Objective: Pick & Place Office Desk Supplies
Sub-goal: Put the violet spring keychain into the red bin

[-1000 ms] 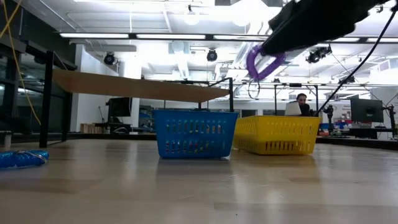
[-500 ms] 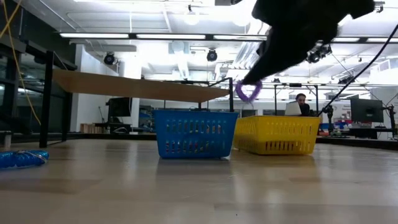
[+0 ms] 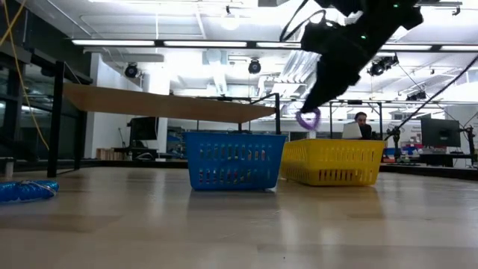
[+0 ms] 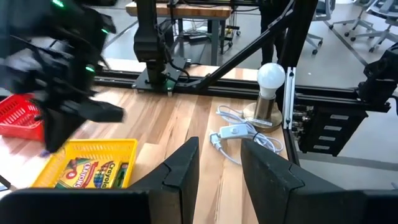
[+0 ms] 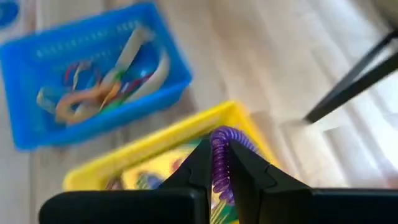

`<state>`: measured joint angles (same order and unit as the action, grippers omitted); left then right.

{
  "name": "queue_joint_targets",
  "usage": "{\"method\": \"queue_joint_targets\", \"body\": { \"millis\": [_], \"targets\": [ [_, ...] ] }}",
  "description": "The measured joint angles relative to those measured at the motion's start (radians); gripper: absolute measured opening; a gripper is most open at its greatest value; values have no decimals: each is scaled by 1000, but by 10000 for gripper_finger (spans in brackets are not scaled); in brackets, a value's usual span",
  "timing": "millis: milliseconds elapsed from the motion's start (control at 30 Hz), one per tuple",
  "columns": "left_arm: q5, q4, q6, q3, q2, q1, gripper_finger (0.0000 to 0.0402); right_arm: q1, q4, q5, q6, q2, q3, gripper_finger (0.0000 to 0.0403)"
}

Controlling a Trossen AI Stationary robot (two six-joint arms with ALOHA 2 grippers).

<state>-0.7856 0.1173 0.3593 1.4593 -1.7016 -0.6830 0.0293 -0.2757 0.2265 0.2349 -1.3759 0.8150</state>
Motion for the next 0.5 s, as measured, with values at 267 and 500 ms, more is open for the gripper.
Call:
{"method": "queue_joint_targets", "body": {
  "millis": [267,500],
  "targets": [
    [0,-6,0,0,0,0,113,-185,-64,9,4,95,-16,29],
    [0,-16,0,0,0,0,113,-345,-73,30,2,114,-16,29]
  ]
}}
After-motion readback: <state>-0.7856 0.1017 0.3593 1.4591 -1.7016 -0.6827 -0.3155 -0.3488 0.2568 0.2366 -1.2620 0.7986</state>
